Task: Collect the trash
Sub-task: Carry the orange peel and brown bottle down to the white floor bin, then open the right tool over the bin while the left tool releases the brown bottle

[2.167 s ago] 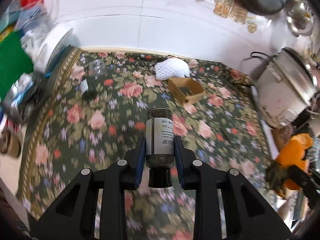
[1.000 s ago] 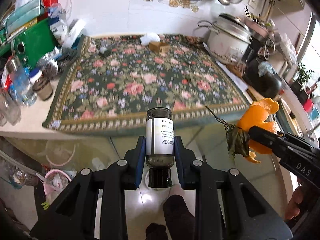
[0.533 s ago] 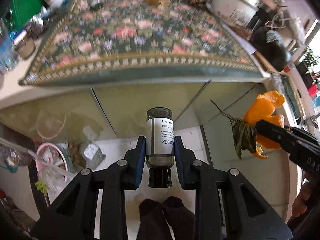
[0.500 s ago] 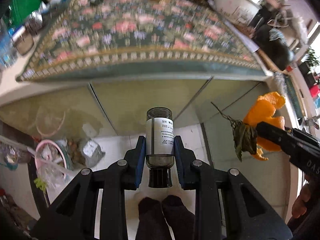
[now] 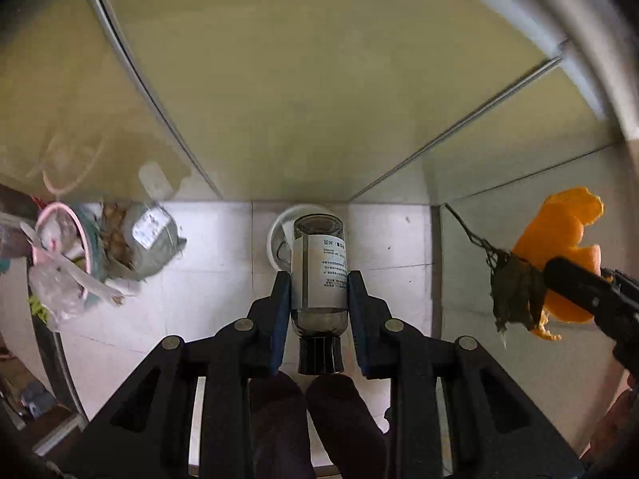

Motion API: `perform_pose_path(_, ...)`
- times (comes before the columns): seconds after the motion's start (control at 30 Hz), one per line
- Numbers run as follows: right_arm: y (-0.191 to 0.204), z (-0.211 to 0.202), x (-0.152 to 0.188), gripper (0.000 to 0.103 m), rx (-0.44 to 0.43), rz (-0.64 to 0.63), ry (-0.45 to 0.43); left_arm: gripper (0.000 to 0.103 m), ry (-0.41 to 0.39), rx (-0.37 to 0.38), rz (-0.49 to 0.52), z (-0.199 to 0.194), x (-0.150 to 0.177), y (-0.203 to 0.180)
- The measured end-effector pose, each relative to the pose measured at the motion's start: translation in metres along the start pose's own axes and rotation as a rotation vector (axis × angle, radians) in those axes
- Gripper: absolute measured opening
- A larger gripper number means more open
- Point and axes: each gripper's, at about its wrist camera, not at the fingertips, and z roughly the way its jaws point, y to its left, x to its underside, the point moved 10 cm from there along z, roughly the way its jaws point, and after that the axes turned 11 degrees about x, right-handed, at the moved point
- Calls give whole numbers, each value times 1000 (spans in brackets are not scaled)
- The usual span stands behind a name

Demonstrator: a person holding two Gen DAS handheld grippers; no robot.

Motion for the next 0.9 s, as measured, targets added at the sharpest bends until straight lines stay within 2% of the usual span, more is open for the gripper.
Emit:
perform_pose_path(0.23, 8, 119, 1, 21, -3, -7, 61, 27, 27, 23, -42, 89, 6, 46)
perform_pose_path(0.4, 16, 183, -3, 24, -9, -32, 98, 27, 78, 74, -62, 156, 15, 67)
perform_pose_path(0.57, 21, 214, -5, 27, -3, -108, 122, 27, 80, 84, -91, 196, 14, 75)
perform_pose_path(0.67, 21, 219, -4, 38, 0, -139, 129, 27, 83, 80, -108, 212, 12, 79)
perform_pose_path(0.73, 17, 218, -5, 43, -7, -126, 122, 27, 94, 88, -120, 221, 11, 78)
perform_pose_path(0.83, 14, 215, -4, 43, -31, -91, 122, 27, 101, 112, -133, 226, 9, 70)
perform_pose_path(0.9, 13, 211, -3, 43, -37, -74, 120, 27, 115, 101, -116, 226, 7, 63)
